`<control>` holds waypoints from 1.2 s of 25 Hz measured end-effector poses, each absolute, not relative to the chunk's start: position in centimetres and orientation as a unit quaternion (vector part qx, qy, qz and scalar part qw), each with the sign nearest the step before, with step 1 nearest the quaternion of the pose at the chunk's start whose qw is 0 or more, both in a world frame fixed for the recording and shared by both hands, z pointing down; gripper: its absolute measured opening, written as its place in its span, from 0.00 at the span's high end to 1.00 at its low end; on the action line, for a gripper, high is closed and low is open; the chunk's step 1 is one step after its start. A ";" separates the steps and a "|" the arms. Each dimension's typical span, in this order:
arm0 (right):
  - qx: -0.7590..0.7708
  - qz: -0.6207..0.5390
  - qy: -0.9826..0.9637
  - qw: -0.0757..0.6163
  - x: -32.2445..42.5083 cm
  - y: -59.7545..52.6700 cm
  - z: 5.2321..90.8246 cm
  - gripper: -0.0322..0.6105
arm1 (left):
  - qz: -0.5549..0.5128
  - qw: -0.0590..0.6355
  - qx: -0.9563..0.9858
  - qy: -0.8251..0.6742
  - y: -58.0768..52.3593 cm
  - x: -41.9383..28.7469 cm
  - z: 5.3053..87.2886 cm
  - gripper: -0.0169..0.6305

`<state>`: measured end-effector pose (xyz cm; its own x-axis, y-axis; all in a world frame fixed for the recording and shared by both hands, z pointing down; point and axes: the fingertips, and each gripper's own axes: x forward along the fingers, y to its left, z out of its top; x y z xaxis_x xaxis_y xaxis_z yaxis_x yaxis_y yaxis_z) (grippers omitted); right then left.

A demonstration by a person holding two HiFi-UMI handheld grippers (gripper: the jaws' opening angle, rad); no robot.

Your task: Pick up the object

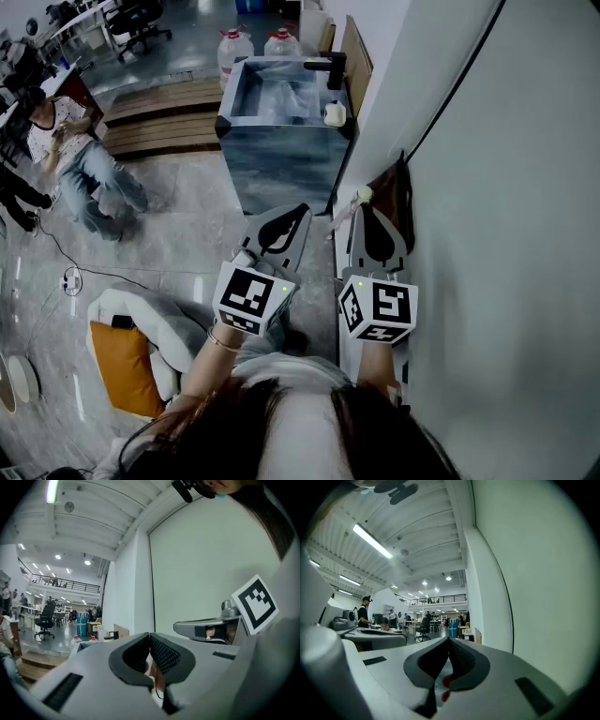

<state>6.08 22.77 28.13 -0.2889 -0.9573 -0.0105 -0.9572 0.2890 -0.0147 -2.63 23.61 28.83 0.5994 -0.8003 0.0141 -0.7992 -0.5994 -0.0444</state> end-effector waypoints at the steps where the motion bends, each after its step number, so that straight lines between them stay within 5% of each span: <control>1: -0.597 -0.003 0.802 0.009 6.0 22.6 28.3 0.91 | -0.016 0.016 -0.895 0.446 23.4 -2.7 29.0 0.96; 30: -0.621 -0.003 0.784 0.015 1.1 11.4 27.6 0.91 | -0.003 0.016 -0.916 0.402 11.5 -8.1 28.9 0.96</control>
